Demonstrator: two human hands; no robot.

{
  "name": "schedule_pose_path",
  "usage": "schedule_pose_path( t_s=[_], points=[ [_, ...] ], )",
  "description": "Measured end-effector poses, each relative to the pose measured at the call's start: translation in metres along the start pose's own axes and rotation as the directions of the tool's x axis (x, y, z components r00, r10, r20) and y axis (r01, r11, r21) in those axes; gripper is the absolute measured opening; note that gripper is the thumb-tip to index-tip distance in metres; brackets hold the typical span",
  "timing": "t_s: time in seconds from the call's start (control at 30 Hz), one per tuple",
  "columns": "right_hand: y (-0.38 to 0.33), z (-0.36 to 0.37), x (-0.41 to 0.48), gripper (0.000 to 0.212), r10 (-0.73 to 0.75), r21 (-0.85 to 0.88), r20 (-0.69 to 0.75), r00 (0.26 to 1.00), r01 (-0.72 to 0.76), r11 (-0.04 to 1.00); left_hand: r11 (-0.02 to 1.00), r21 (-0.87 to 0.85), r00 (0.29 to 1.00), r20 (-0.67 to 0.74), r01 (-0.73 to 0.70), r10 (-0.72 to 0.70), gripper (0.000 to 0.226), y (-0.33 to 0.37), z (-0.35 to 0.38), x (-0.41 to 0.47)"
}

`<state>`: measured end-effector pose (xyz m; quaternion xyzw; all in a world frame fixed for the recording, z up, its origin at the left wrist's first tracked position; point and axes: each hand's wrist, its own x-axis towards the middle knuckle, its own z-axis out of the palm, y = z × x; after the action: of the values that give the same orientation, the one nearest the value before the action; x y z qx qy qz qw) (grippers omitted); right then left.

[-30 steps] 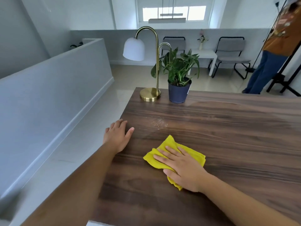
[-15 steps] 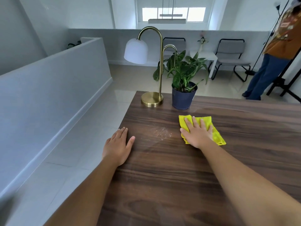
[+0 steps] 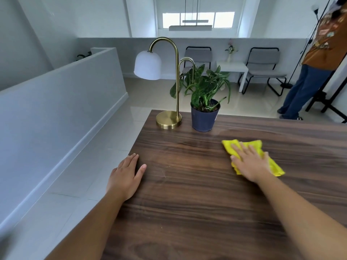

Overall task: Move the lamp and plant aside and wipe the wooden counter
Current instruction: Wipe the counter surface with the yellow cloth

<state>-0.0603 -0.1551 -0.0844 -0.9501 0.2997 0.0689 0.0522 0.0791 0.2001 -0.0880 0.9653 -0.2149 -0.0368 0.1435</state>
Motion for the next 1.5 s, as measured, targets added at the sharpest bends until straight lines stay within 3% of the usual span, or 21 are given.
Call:
schedule_pose_path(
  t_s=[0.1,0.17,0.27,0.37,0.47,0.53,0.63,0.77,1.07,1.2,1.33,1.4,1.5],
  points=[
    [0.004,-0.004,0.015,0.06,0.195,0.099,0.036,0.98,-0.198,0.975,1.0,0.013,1.0,-0.004,0.003,-0.003,0.064,0.001,0.0,0.001],
    [-0.032,-0.002,0.019,0.062,0.151,0.112,0.029,0.988,-0.153,0.982,1.0,0.012,1.0,-0.004,0.001,-0.001,0.064,0.002,0.0,0.001],
    [-0.114,0.007,0.004,0.062,-0.151,0.1,0.015,0.988,0.149,0.984,1.0,0.002,1.0,0.006,0.012,-0.012,0.063,0.004,-0.001,0.0],
    [-0.184,0.015,-0.033,0.059,-0.474,0.035,0.003,0.881,0.474,0.88,0.996,-0.039,0.988,-0.129,0.08,-0.085,0.056,0.007,-0.002,-0.004],
    [-0.187,0.019,-0.048,0.055,-0.637,0.033,0.016,0.771,0.636,0.771,0.977,-0.165,0.967,-0.194,0.136,-0.167,0.051,0.002,-0.008,-0.011],
    [-0.161,0.017,-0.034,0.054,-0.597,0.075,-0.001,0.802,0.596,0.8,0.984,-0.135,0.984,-0.117,0.118,-0.134,0.053,-0.007,-0.013,-0.018],
    [-0.124,0.009,0.003,0.055,-0.343,0.084,-0.013,0.939,0.342,0.936,0.992,-0.076,0.994,0.046,0.106,-0.102,0.059,-0.023,-0.016,-0.036],
    [-0.14,0.004,0.034,0.058,-0.2,0.057,0.01,0.98,0.199,0.978,0.993,-0.037,0.991,0.084,0.11,-0.106,0.062,-0.033,-0.011,-0.056],
    [-0.268,0.009,0.033,0.059,-0.411,0.044,0.0,0.912,0.41,0.911,0.99,-0.032,0.991,0.017,0.135,-0.134,0.06,-0.033,-0.008,-0.057],
    [-0.278,0.015,-0.002,0.058,-0.601,0.034,0.03,0.799,0.6,0.799,0.988,-0.028,0.989,-0.014,0.149,-0.149,0.057,-0.033,-0.007,-0.06],
    [-0.235,0.02,-0.043,0.057,-0.738,0.02,0.062,0.672,0.738,0.674,0.989,-0.028,0.989,-0.001,0.145,-0.145,0.059,-0.034,-0.006,-0.061],
    [-0.21,0.018,-0.043,0.056,-0.721,0.021,0.06,0.691,0.721,0.693,0.99,-0.018,0.99,0.01,0.141,-0.14,0.06,-0.033,-0.008,-0.06],
    [-0.195,0.011,-0.017,0.055,-0.612,0.029,0.056,0.789,0.611,0.791,0.992,-0.014,0.992,0.029,0.122,-0.121,0.063,-0.032,-0.009,-0.059]
  ],
)
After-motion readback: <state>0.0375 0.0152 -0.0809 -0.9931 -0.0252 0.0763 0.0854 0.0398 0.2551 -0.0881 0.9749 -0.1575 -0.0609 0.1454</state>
